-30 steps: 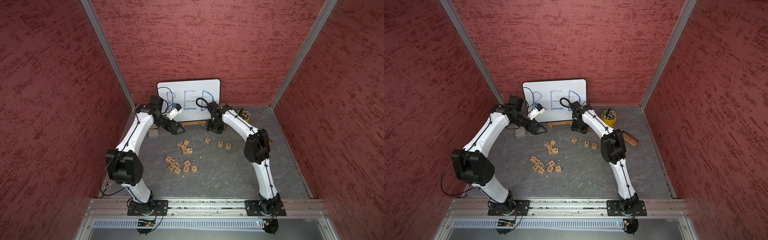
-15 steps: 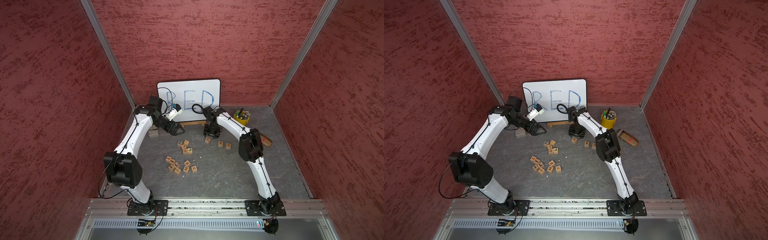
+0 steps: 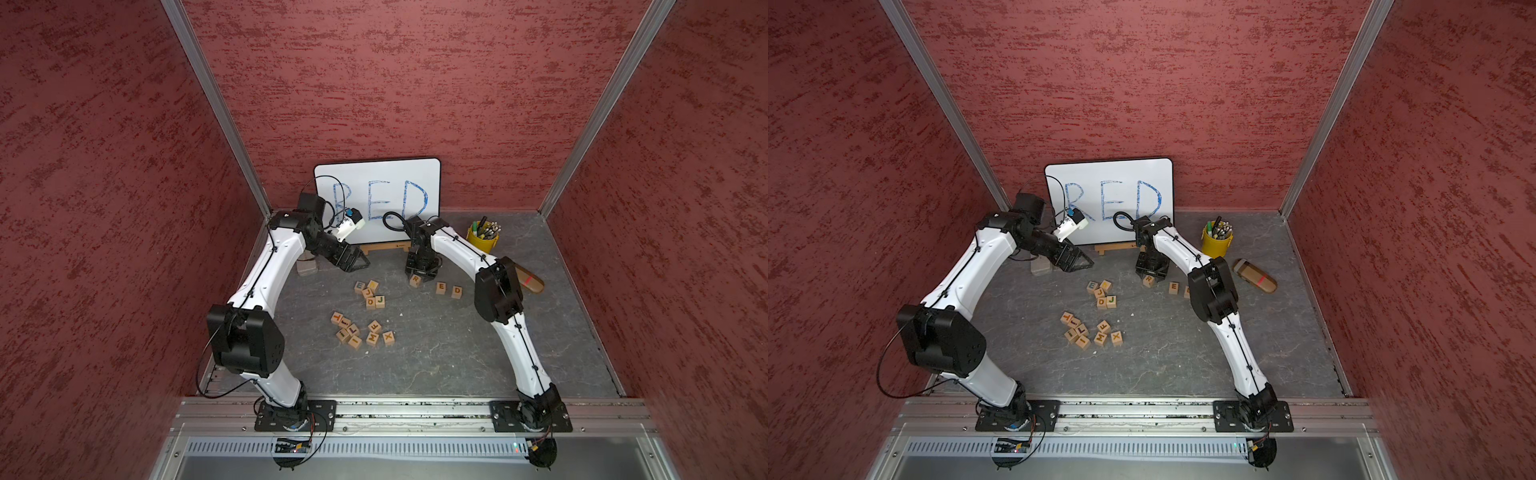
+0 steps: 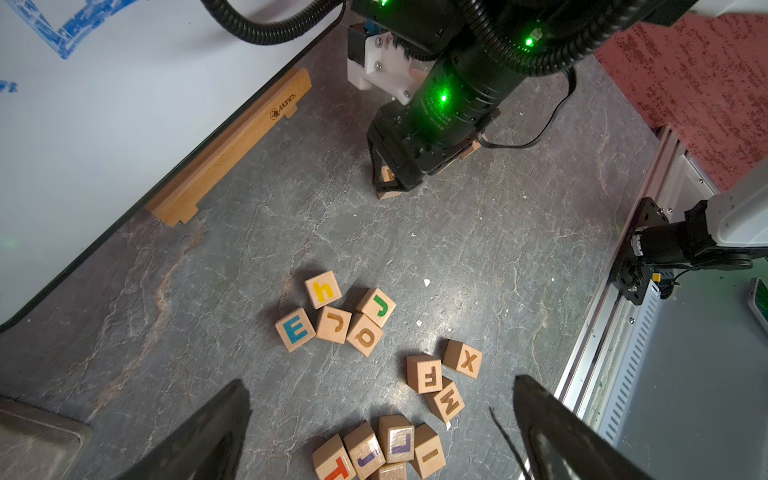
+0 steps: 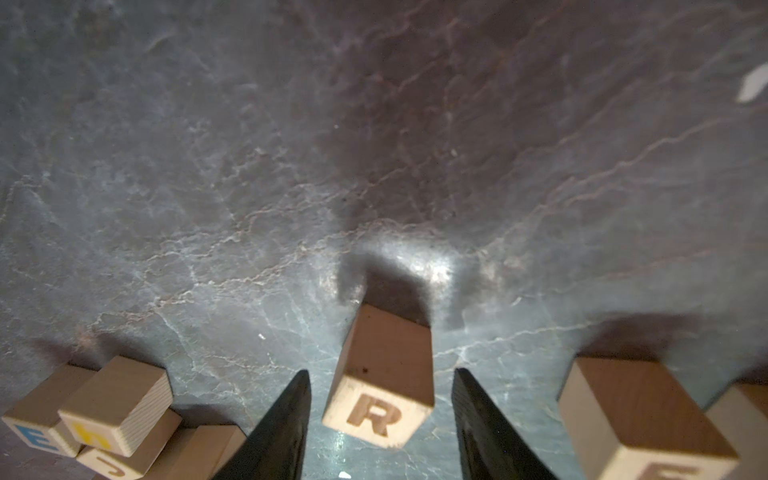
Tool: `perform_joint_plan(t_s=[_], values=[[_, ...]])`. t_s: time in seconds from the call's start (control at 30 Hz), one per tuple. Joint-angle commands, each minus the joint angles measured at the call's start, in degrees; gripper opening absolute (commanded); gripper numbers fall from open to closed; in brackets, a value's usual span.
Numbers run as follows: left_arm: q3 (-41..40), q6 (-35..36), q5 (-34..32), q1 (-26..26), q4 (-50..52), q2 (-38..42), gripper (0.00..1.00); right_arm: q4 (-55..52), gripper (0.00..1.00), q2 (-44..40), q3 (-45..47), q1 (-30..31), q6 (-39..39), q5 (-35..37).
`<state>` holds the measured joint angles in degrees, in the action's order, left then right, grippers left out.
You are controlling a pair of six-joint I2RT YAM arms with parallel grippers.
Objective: Assemble the uppercase word "red" with letter blocks
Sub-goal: Move the letter block to the center of the board.
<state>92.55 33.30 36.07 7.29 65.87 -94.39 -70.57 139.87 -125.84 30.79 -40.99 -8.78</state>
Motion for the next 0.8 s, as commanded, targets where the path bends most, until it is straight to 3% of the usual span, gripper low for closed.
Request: perform_joint_plan(t_s=[0.0,0.43,0.77], values=[[-0.5,0.7,1.4,-0.4,-0.7,1.7,1.0,0.5,0.56,0.7,-1.1,0.4,-1.0,0.1],[0.0,0.5,1.6,-0.1,-0.7,1.3,1.0,-2.0,0.44,0.5,0.6,0.5,2.4,3.1],[0.3,0.3,1.5,0.5,-0.5,1.2,1.0,1.4,0.35,-5.5,11.1,0.4,2.4,4.2]])
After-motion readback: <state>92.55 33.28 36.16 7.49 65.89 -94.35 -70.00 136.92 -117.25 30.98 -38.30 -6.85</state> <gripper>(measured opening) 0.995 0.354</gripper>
